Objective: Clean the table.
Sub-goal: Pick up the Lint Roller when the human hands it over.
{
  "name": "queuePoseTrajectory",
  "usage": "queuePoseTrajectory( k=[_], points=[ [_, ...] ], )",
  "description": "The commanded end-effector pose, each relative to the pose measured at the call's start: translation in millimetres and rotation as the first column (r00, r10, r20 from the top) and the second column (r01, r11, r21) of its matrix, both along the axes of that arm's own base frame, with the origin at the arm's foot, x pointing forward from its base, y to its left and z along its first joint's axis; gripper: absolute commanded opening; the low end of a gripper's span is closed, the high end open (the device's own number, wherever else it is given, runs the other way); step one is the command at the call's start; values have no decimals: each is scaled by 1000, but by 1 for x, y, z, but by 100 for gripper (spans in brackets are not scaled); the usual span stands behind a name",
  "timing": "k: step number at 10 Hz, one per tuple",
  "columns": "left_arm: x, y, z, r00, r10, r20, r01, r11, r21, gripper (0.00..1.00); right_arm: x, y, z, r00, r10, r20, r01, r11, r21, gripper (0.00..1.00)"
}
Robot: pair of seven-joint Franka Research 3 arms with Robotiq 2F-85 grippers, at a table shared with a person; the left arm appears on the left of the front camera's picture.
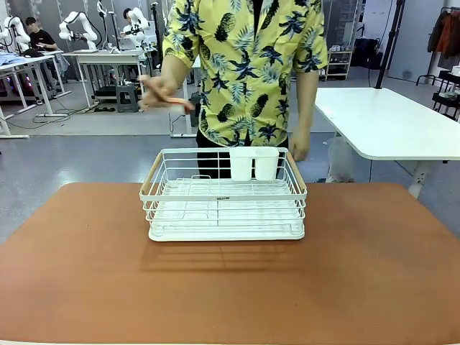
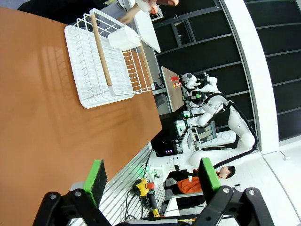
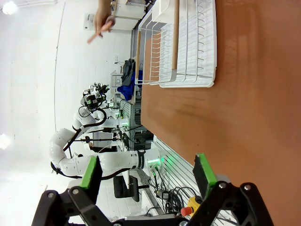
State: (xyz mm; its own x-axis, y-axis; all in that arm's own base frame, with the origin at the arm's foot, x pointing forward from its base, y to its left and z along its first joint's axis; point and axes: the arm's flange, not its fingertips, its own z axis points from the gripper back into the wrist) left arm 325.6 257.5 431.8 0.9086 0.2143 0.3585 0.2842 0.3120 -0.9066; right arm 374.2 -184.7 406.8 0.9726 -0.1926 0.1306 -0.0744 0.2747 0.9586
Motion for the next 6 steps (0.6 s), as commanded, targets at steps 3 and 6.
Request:
queuePoseTrajectory(
  k=[3,6],
  points=[
    [-2,2,2,1000,1,10,-1,1000,-5,100,0,1,2,1000,4,7,-4,1000,5,100],
    [-2,2,2,1000,1,10,-1,1000,-5,100,0,1,2,1000,4,7,-4,1000,5,100]
  ],
)
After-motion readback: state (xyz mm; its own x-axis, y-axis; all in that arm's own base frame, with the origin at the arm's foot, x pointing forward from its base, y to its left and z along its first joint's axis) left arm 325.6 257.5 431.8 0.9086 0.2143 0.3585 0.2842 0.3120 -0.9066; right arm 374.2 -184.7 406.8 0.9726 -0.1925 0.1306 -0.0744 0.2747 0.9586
